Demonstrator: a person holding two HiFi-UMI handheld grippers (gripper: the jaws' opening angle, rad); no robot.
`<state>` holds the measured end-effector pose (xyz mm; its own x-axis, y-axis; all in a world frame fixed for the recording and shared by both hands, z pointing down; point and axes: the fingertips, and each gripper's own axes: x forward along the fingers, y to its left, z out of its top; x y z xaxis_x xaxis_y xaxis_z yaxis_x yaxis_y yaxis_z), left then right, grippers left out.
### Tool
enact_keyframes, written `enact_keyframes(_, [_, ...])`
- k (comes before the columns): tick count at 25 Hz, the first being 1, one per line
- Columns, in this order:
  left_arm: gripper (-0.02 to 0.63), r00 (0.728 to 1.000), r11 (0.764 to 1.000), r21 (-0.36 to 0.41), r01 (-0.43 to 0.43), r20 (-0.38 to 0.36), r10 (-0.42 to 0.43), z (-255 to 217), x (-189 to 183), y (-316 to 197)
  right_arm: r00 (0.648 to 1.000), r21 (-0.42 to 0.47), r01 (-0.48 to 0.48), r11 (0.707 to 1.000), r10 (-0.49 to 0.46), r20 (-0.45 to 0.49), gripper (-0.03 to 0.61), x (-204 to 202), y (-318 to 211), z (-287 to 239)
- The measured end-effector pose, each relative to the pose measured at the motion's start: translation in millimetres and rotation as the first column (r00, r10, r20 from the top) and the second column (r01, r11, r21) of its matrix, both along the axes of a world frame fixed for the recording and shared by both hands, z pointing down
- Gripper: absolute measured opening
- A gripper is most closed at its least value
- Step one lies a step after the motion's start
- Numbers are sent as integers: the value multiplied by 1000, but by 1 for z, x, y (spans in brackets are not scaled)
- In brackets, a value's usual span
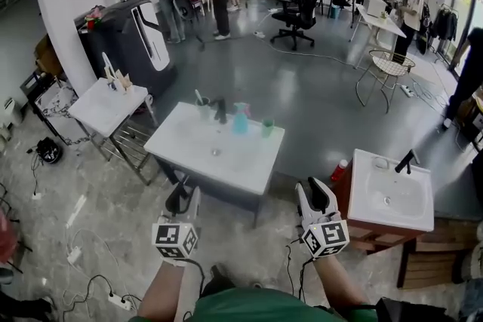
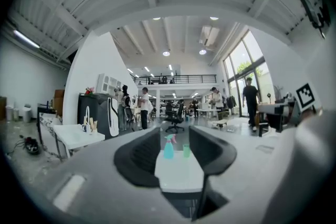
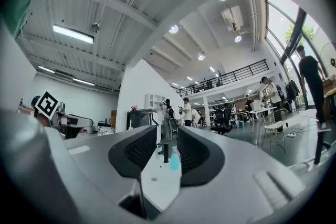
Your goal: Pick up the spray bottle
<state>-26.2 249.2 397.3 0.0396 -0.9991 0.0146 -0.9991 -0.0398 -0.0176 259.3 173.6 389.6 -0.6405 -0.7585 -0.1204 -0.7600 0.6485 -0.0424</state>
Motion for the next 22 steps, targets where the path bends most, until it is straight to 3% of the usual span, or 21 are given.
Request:
enact_keyframes(6, [172,1000,998,55,25,-9,-25,-14,-33,-36,1000,50,9,999,-9,4,106,-31,-42,-18])
enact_keyframes(10, [172,999,997,72,22,-34,-19,-12,-67,-67,1000,34,7,999,-6,-12,106,-62,-71,-15])
enact_keyframes(22, [172,991,999,47,-5,-136,11,8,-215,-175,997,-64,-48,997,44,-66,106,-187,-159,4])
